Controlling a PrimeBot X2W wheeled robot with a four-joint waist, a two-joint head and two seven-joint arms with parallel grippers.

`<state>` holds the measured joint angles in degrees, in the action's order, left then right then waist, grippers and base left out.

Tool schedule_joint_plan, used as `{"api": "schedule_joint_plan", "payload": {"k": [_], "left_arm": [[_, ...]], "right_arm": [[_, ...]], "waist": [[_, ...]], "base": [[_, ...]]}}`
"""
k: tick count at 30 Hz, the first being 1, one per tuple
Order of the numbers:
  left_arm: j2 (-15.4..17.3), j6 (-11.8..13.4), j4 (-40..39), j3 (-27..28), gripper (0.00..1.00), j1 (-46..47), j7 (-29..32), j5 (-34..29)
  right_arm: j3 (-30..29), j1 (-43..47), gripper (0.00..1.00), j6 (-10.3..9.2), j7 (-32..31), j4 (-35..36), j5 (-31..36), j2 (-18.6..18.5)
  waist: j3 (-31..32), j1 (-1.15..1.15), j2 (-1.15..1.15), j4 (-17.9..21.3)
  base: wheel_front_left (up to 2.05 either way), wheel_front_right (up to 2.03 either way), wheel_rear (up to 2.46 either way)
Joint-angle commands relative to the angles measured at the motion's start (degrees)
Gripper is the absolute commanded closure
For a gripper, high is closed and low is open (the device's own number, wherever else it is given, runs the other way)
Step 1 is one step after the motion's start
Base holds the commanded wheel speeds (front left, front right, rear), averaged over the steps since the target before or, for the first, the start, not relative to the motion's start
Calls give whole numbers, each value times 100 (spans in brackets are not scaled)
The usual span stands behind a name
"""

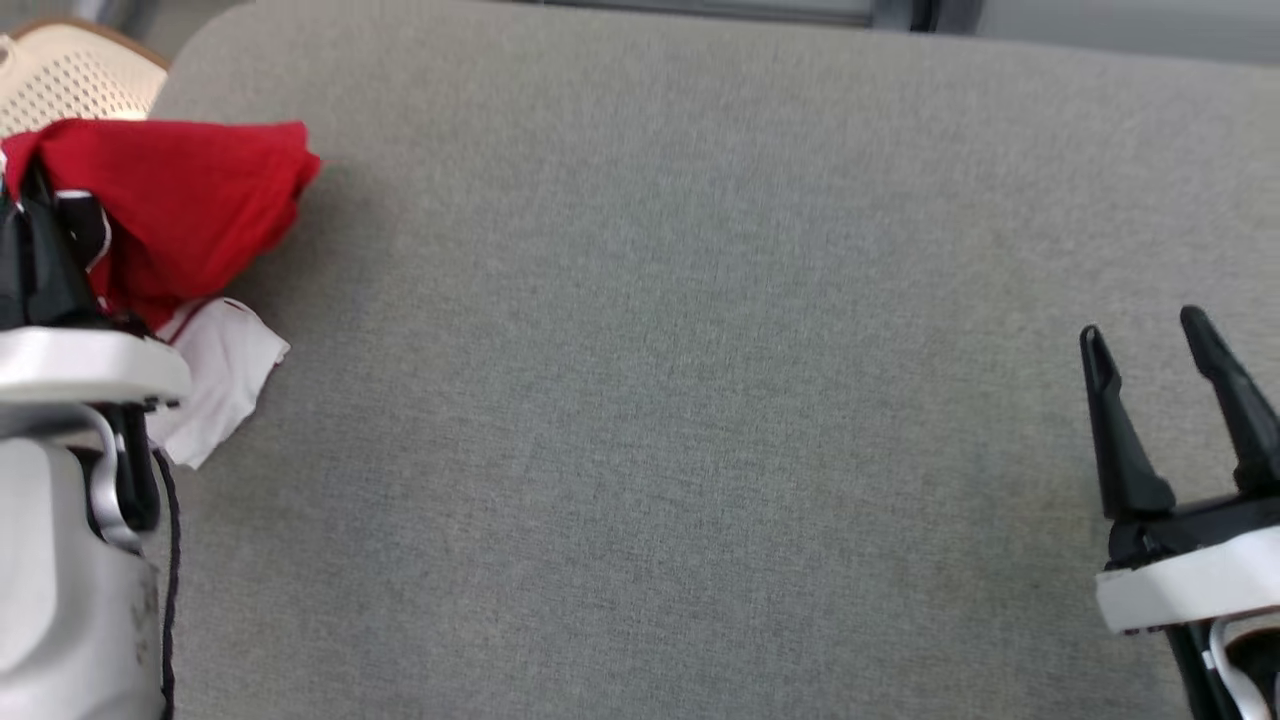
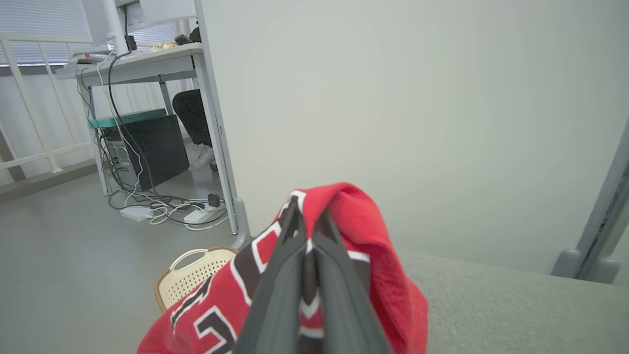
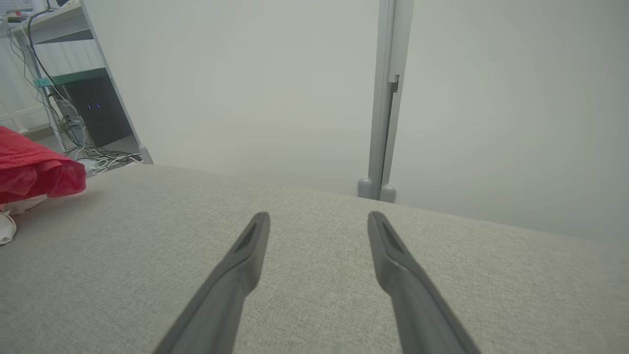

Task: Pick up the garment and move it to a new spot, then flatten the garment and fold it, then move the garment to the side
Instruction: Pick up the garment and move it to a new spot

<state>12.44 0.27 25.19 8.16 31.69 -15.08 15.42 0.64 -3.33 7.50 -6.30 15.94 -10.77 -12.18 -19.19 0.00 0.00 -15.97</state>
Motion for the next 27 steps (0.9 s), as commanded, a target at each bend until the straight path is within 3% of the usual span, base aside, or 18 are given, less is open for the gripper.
{"api": "schedule_joint_plan", "payload": {"k": [1,6,16,21,27], "left_arm": [[-10,49,-304,-10,100,-261,-9,-120],[-156,126,-1257,-149,100,-1081,49,-305],[-392,320,-3471,-500,100,-2822,997,-460],[-526,213,-3934,-893,100,-3023,1232,-465],[-696,-140,-3674,-1678,100,-2467,1277,-447]], "right_arm": [[38,100,0,-2,69,-56,-25,19],[114,335,0,-2,179,-216,-59,139],[228,708,0,-2,247,-205,-104,261],[217,668,0,-2,258,-107,-130,316],[302,411,0,-2,315,-76,-144,369]], "waist": [[487,0,0,77],[1018,0,0,197],[1566,0,0,667],[1450,0,0,1070],[959,0,0,1918]], "base": [[0,0,0],[0,0,0],[0,0,0],[0,0,0],[0,0,0]]}}
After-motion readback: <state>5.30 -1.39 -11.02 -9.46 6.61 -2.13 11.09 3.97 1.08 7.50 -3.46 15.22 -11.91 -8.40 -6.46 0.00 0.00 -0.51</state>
